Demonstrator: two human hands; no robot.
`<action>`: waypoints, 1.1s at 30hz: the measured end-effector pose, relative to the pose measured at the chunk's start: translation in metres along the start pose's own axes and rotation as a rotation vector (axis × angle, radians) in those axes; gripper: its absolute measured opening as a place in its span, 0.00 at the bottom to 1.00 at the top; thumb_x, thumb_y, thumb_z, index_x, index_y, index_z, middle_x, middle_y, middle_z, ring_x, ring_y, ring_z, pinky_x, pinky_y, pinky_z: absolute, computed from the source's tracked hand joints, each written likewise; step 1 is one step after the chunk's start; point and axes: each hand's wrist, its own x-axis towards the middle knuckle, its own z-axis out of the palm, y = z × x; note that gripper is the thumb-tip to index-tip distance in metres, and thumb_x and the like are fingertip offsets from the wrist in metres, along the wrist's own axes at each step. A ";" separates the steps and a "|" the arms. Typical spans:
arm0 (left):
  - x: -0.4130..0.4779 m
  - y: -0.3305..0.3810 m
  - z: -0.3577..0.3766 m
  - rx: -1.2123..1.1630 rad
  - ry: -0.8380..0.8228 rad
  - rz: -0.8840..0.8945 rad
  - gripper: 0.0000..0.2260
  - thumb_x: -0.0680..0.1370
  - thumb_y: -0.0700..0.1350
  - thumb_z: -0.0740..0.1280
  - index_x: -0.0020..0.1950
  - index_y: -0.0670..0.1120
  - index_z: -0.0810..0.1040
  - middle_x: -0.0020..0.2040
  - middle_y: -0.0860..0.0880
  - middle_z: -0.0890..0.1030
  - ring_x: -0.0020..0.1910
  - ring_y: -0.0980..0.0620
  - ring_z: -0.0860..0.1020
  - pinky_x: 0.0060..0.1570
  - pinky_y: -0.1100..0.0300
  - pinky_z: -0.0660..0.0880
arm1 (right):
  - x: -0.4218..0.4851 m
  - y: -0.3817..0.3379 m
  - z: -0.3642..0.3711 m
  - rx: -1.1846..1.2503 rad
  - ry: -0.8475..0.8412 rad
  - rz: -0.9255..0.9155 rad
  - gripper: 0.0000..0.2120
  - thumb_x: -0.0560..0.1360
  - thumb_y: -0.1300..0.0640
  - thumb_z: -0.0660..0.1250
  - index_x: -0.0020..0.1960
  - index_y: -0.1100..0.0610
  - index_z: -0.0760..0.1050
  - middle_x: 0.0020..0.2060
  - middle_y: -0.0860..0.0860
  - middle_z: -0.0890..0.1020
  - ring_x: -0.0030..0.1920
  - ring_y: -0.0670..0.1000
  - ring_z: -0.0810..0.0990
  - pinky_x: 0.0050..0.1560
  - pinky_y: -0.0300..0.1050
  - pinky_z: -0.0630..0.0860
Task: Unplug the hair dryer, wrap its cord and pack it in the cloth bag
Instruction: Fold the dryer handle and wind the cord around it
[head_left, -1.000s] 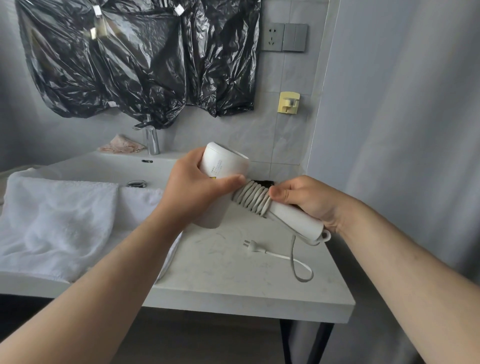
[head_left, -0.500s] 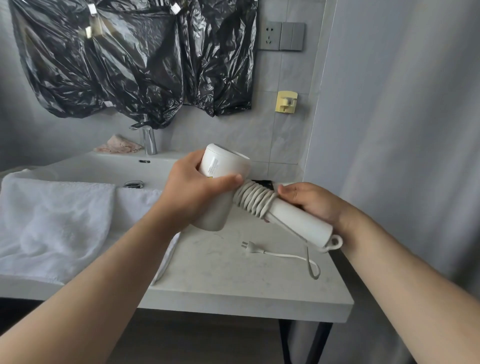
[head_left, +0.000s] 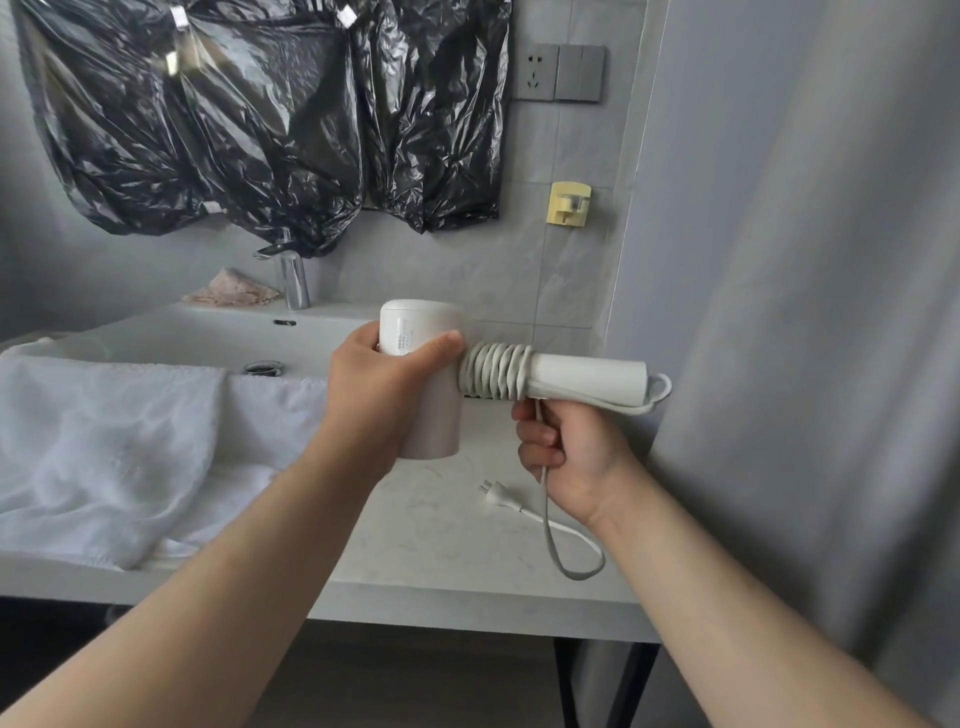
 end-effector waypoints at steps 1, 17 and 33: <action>0.000 0.000 0.001 0.019 0.018 0.007 0.18 0.63 0.53 0.78 0.46 0.44 0.82 0.44 0.41 0.85 0.37 0.47 0.81 0.39 0.41 0.82 | -0.001 0.004 0.002 -0.070 0.040 -0.056 0.09 0.78 0.64 0.58 0.40 0.57 0.71 0.29 0.52 0.74 0.21 0.42 0.60 0.18 0.33 0.53; 0.005 0.002 -0.003 0.241 0.242 0.196 0.18 0.63 0.53 0.79 0.46 0.48 0.78 0.37 0.55 0.80 0.35 0.56 0.78 0.39 0.53 0.80 | -0.025 0.007 0.017 -1.298 0.129 -0.447 0.16 0.78 0.55 0.60 0.37 0.66 0.72 0.32 0.61 0.80 0.36 0.61 0.77 0.37 0.53 0.73; 0.007 0.009 -0.016 0.447 0.034 0.345 0.19 0.62 0.54 0.80 0.48 0.50 0.79 0.40 0.54 0.81 0.38 0.54 0.78 0.38 0.56 0.77 | -0.025 -0.041 0.002 -1.548 -0.124 -0.918 0.06 0.73 0.56 0.70 0.43 0.54 0.85 0.47 0.48 0.87 0.48 0.47 0.80 0.53 0.43 0.73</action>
